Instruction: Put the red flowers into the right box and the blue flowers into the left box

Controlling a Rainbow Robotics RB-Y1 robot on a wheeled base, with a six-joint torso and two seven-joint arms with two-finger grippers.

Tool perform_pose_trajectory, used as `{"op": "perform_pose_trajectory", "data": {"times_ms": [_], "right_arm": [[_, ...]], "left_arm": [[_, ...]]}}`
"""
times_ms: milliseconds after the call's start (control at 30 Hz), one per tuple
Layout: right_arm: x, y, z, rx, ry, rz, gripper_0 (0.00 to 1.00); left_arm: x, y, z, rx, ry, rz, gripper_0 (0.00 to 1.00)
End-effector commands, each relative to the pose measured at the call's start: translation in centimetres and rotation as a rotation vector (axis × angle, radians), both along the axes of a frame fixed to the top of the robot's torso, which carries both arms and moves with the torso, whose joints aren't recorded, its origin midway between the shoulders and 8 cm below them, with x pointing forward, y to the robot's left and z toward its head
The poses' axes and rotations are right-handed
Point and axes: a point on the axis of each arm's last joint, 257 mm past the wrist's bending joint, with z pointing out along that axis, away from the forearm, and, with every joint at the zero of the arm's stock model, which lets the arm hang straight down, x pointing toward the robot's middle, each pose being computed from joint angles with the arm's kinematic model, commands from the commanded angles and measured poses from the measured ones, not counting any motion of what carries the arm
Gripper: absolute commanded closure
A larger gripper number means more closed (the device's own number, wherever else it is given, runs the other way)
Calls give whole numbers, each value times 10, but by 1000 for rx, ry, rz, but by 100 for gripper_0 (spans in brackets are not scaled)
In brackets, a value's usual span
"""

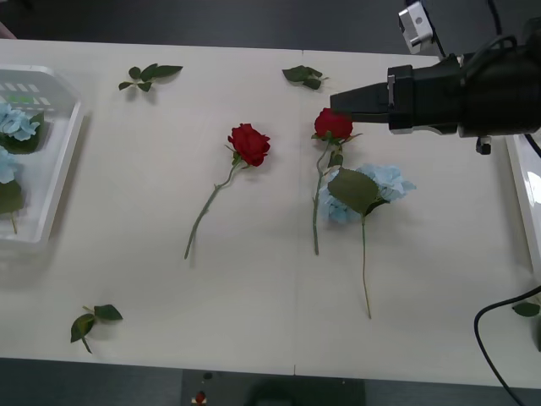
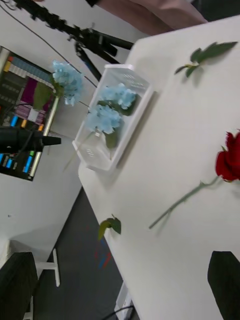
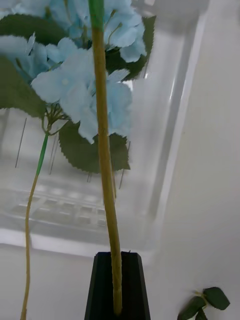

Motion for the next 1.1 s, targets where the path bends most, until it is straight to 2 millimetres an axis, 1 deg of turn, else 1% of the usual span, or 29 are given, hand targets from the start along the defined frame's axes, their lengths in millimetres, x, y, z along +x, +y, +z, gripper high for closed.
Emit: {"op": "perform_pose_trajectory", "data": {"times_ms": [33,67,167,200,367,533,567,600,633,667,733,767,833,867,900,933,1000,1100], "right_arm": [[1,-22,-16,-126,39,-68,0],[2,-24,-19,-141,48,-78,0],[2,-40,-36,-227,106,-131,0],[2,-42,-38,-237,115,-141,0],[-2,-65,-60,-354,213,-234,0],[-10,-84,-76,-467,268,-297,0],[-13,-87,-81,-492,278,-309,0],[-14,-89,-83,-514,278,-319,0],[-15,-91,-89,-537,282,-333,0],[-15,-93,-92,-558,275,-342,0],[-15,-94,-101,-583,267,-359,0],[-15,-96,-110,-596,266,-376,0],[-15,-97,-121,-609,260,-393,0],[-15,-97,-125,-613,258,-397,0],[-15,-97,-128,-618,256,-401,0],[-16,-98,-136,-629,255,-407,0],[-17,-98,-142,-645,249,-411,0],[-19,-101,-156,-687,234,-427,0]], "left_arm": [[-14,30,-20,80,45,-74,100],[-16,32,-25,83,53,-83,100],[-23,43,-48,88,70,-110,100],[-25,44,-51,88,71,-113,100],[-36,59,-73,117,81,-158,100],[-42,66,-81,131,72,-196,100],[-42,67,-81,134,66,-207,98],[-43,67,-82,133,62,-214,90],[-43,67,-82,133,56,-220,70],[-43,68,-82,133,47,-224,58],[-42,68,-82,133,33,-234,43],[-41,68,-81,139,17,-248,35],[-40,66,-79,143,4,-266,25],[-39,65,-78,137,-2,-266,22],[-38,64,-76,133,-7,-267,20],[-36,59,-72,112,-28,-270,18],[-35,54,-64,79,-49,-274,14],[-34,37,-37,4,-100,-307,10]]}}
